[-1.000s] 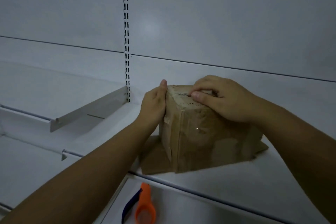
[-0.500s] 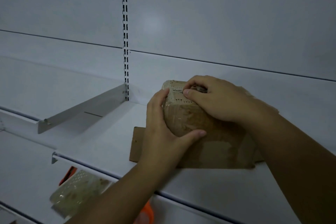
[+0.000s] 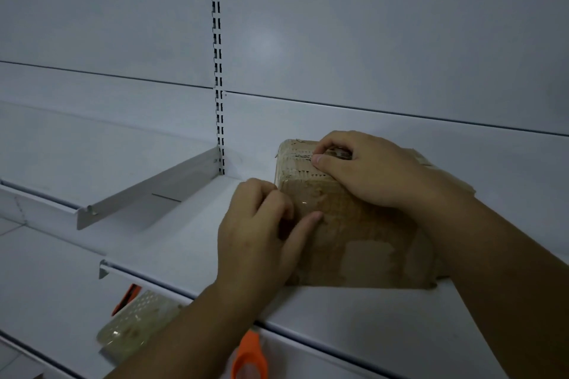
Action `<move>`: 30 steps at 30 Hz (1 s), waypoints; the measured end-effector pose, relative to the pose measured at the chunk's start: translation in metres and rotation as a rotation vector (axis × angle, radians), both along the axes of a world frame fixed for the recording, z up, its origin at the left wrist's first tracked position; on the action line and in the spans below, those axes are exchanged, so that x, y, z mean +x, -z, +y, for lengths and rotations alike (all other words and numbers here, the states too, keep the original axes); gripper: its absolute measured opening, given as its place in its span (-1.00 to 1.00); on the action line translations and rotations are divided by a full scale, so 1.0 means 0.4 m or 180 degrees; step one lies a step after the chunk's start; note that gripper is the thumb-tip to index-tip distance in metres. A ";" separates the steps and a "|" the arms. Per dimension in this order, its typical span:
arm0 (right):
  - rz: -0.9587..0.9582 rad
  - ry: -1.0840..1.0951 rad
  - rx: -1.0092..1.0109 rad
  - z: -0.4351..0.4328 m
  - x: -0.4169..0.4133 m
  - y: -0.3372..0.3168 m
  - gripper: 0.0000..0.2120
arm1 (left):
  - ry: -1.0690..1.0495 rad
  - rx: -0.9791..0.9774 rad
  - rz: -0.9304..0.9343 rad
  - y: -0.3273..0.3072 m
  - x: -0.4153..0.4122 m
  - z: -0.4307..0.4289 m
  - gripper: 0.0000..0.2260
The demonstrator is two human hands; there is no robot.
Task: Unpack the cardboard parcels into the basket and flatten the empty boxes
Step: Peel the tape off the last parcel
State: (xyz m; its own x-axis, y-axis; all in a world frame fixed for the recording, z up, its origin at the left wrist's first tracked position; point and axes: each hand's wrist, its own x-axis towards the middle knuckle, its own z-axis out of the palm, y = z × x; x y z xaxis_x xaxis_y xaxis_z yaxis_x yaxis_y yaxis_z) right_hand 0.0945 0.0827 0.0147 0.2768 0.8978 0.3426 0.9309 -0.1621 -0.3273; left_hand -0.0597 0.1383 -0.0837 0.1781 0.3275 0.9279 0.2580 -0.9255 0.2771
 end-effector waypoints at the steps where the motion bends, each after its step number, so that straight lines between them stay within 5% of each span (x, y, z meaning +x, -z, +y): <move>1: -0.0001 -0.0008 0.0005 0.000 0.000 0.001 -0.76 | -0.0005 0.0080 0.0089 -0.004 -0.004 -0.001 -0.67; 12: 0.0035 -0.0120 -0.0005 -0.005 0.001 -0.003 -0.73 | 0.0152 0.0404 0.1592 -0.106 -0.089 -0.006 -0.76; 16: -0.0001 -0.0196 0.0010 -0.007 0.001 -0.004 -0.71 | 0.0734 -0.0238 0.2383 -0.209 -0.145 0.054 -0.73; 19: -0.0074 -0.0232 0.0083 -0.015 0.004 -0.004 -0.72 | 0.1294 -0.0945 0.2333 -0.272 -0.168 0.092 -0.71; 24: 0.0009 -0.0461 -0.0013 -0.043 0.017 -0.013 -0.77 | 0.1907 -0.1230 0.2504 -0.337 -0.196 0.143 -0.68; 30: 0.0636 -0.0941 -0.0251 -0.122 0.065 -0.034 -0.81 | 0.3009 -0.1946 0.1954 -0.317 -0.206 0.213 -0.65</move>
